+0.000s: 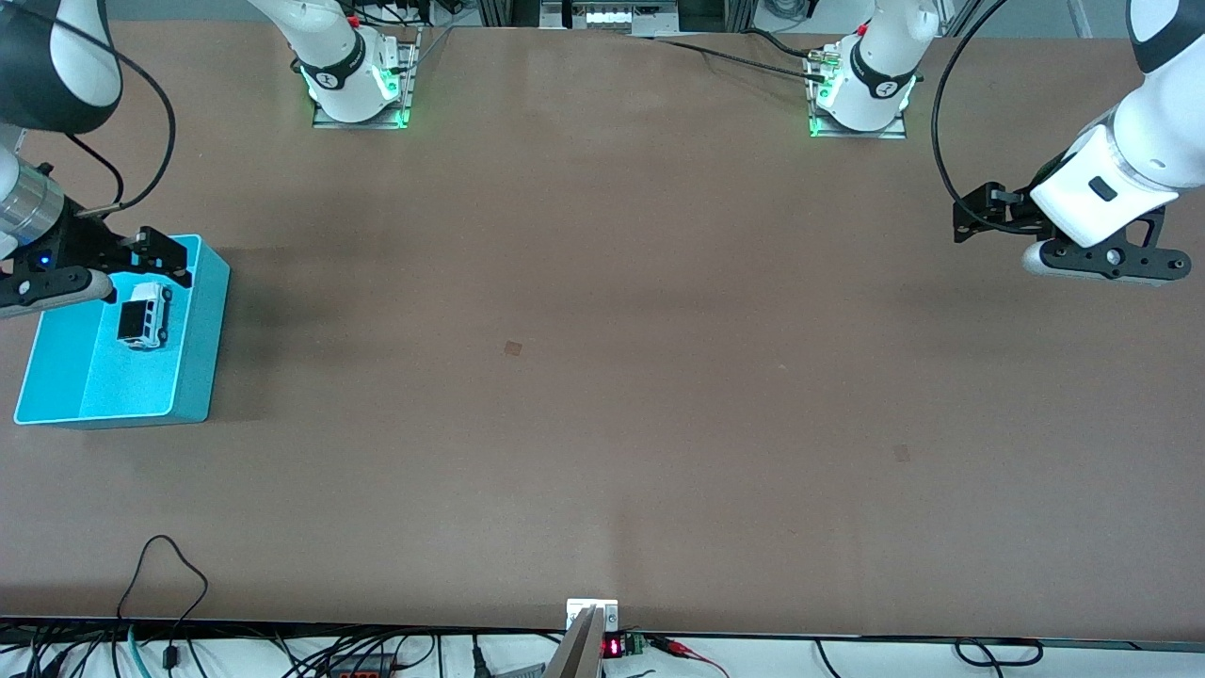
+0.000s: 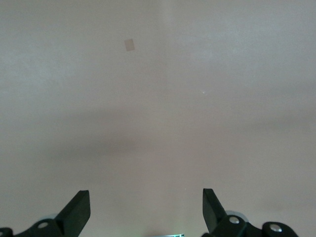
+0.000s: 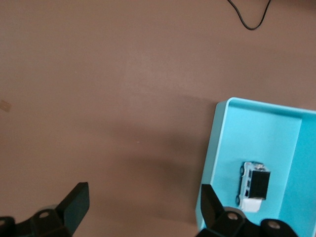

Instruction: Wind and store white jeep toy

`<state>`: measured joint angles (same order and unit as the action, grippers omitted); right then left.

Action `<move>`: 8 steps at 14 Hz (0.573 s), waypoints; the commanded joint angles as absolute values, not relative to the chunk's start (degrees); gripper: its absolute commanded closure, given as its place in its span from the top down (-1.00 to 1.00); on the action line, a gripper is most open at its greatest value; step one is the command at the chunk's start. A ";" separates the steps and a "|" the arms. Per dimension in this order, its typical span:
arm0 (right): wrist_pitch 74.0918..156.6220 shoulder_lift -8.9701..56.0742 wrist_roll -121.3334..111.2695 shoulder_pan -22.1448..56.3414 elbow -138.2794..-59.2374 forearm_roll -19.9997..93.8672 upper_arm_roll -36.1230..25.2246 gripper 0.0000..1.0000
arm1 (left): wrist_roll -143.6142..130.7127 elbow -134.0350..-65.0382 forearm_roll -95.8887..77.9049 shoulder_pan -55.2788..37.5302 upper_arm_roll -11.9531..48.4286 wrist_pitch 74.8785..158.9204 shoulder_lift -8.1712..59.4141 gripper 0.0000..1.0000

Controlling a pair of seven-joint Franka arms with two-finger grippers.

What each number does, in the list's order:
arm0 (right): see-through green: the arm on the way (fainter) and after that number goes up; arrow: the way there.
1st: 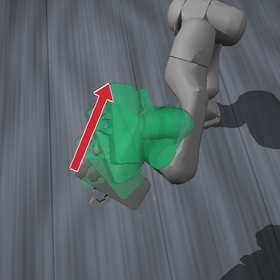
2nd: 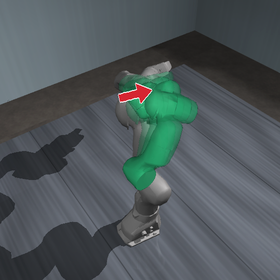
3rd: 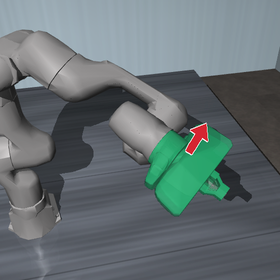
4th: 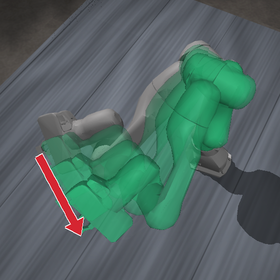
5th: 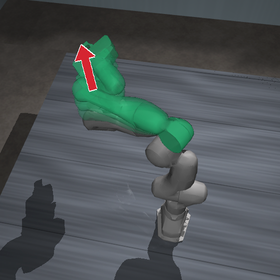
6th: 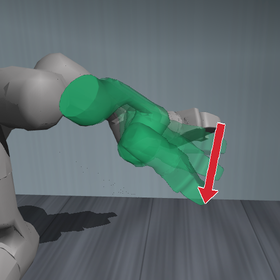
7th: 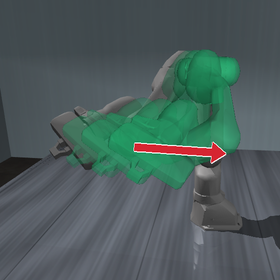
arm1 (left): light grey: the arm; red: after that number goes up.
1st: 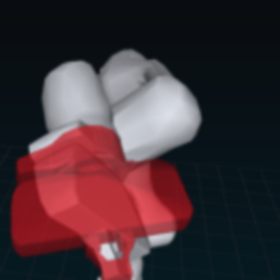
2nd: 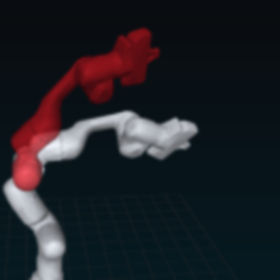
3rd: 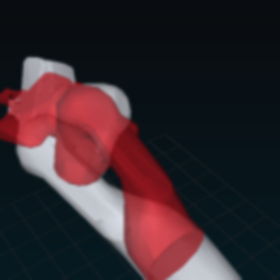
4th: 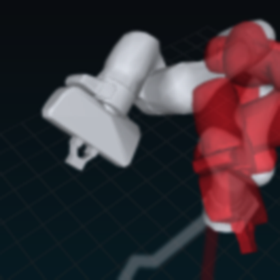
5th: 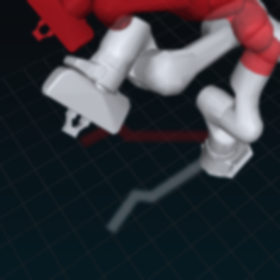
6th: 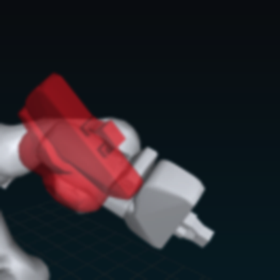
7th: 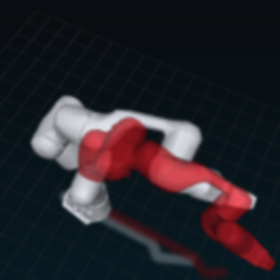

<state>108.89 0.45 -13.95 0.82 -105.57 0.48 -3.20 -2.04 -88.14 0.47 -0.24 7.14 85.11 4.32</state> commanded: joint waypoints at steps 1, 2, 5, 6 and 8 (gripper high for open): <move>106.44 -2.71 -8.01 0.53 -105.29 0.35 -0.45 1.00 | -2.29 -86.84 -0.62 -0.18 7.38 83.85 4.39 1.00; 105.30 -3.25 -6.87 0.53 -104.51 0.44 0.60 1.00 | -2.37 -86.84 -0.53 -0.18 7.38 83.85 4.39 1.00; 101.26 -3.34 -5.71 0.44 -100.91 0.44 0.97 1.00 | -2.37 -86.92 -0.62 -0.18 7.38 83.85 4.13 1.00; 99.68 -3.34 -5.71 0.35 -99.51 1.05 0.97 1.00 | -2.29 -86.84 -0.62 -0.18 7.38 83.85 4.22 1.00; 97.39 -3.16 -1.44 0.44 -97.48 1.23 1.14 1.00 | -2.46 -86.92 -0.70 -0.26 7.56 83.50 4.04 1.00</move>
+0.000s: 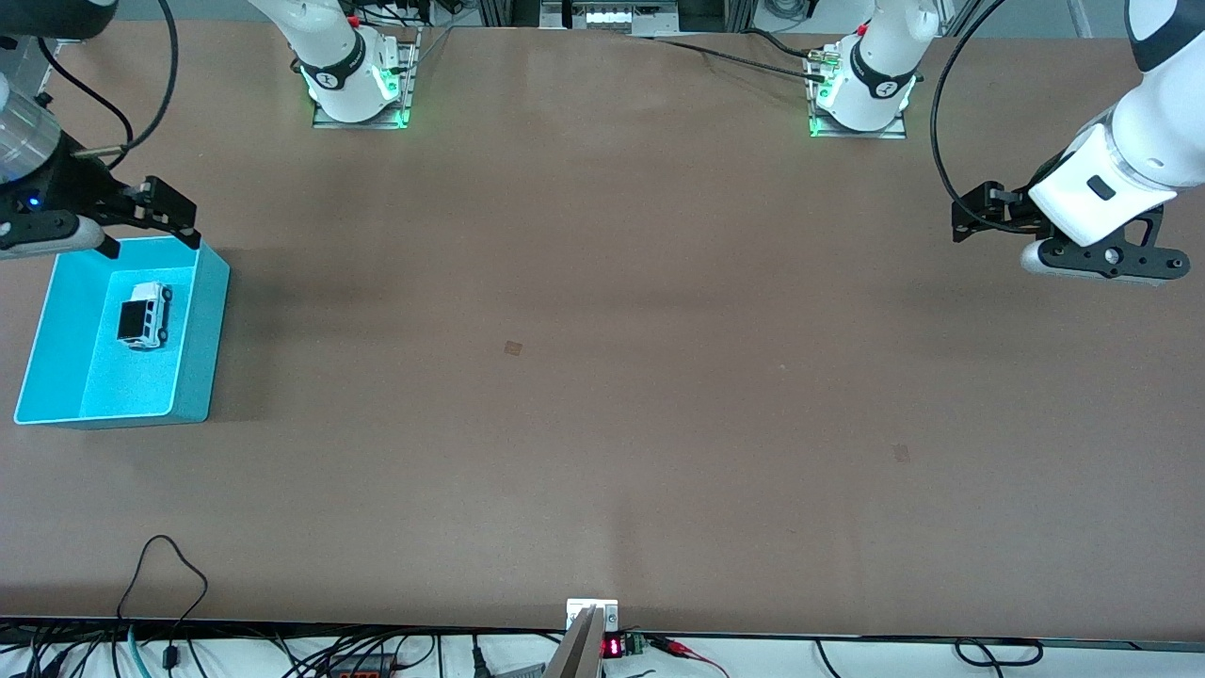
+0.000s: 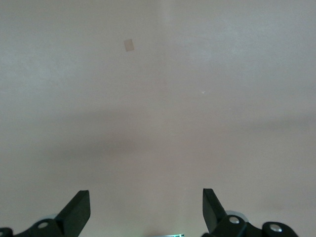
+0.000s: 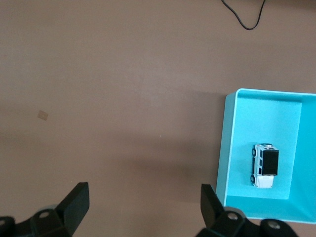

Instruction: Wind and store white jeep toy

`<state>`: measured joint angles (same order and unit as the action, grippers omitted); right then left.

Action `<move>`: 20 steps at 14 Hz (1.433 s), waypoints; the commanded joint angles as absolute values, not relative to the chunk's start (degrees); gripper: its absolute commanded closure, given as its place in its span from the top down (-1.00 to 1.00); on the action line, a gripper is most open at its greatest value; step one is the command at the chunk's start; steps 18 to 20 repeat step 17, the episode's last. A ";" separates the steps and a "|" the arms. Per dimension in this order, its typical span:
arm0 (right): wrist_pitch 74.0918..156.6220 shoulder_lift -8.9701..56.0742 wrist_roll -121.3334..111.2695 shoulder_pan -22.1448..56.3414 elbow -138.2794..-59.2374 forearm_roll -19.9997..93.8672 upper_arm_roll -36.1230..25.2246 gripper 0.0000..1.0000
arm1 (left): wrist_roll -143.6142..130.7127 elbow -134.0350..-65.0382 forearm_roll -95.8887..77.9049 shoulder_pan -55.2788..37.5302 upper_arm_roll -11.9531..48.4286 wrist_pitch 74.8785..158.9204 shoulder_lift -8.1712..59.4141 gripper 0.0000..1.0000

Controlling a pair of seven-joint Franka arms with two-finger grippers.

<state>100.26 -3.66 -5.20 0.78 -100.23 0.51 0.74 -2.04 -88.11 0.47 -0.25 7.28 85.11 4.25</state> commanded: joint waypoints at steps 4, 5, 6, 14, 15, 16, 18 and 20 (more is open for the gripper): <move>95.89 -3.34 1.67 0.53 -97.21 1.14 1.67 1.00 | -2.37 -86.84 -0.53 -0.18 7.91 83.14 4.13 1.00; 95.28 -3.60 2.02 0.61 -97.21 1.14 1.67 1.00 | -2.37 -86.84 -0.53 -0.09 7.91 83.23 4.13 1.00; 94.93 -3.86 2.11 0.62 -97.29 1.14 1.58 1.00 | -2.37 -86.84 -0.44 -0.09 7.91 83.23 4.13 1.00; 94.83 -4.04 1.58 0.79 -96.77 0.62 1.58 1.00 | -2.37 -86.84 -0.62 -0.18 8.00 82.97 4.04 1.00; 94.83 -4.04 1.50 0.79 -96.77 0.62 1.58 1.00 | -2.37 -86.84 -0.62 0.17 7.91 83.23 4.13 1.00; 94.83 -4.04 1.67 0.79 -96.77 0.62 1.58 1.00 | -2.37 -86.84 -0.62 0.26 7.91 83.23 4.13 1.00; 94.92 -4.04 1.50 0.79 -96.68 0.53 1.67 1.00 | -2.37 -86.84 -0.53 0.00 7.91 83.32 4.13 1.00; 94.92 -4.04 1.50 0.79 -96.68 0.53 1.67 1.00 | -2.37 -86.84 -0.53 0.00 7.91 83.32 4.13 1.00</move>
